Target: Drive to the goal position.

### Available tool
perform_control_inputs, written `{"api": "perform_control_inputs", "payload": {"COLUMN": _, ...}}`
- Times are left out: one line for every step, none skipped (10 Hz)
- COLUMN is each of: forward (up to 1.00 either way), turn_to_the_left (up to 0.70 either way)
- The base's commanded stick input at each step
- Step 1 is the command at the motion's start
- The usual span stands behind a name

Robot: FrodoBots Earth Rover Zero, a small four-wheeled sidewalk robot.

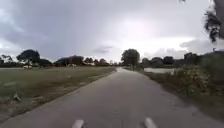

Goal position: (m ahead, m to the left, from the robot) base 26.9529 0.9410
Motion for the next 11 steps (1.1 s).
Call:
{"api": "perform_control_inputs", "payload": {"forward": 1.0, "turn_to_the_left": 0.0}}
{"api": "perform_control_inputs", "payload": {"forward": 1.0, "turn_to_the_left": 0.0}}
{"api": "perform_control_inputs", "payload": {"forward": 1.0, "turn_to_the_left": 0.0}}
{"api": "perform_control_inputs", "payload": {"forward": 1.0, "turn_to_the_left": 0.0}}
{"api": "perform_control_inputs", "payload": {"forward": 1.0, "turn_to_the_left": 0.0}}
{"api": "perform_control_inputs", "payload": {"forward": 1.0, "turn_to_the_left": 0.0}}
{"api": "perform_control_inputs", "payload": {"forward": 1.0, "turn_to_the_left": 0.0}}
{"api": "perform_control_inputs", "payload": {"forward": 1.0, "turn_to_the_left": 0.0}}
{"api": "perform_control_inputs", "payload": {"forward": 1.0, "turn_to_the_left": 0.0}}
{"api": "perform_control_inputs", "payload": {"forward": 1.0, "turn_to_the_left": 0.0}}
{"api": "perform_control_inputs", "payload": {"forward": 1.0, "turn_to_the_left": 0.0}}
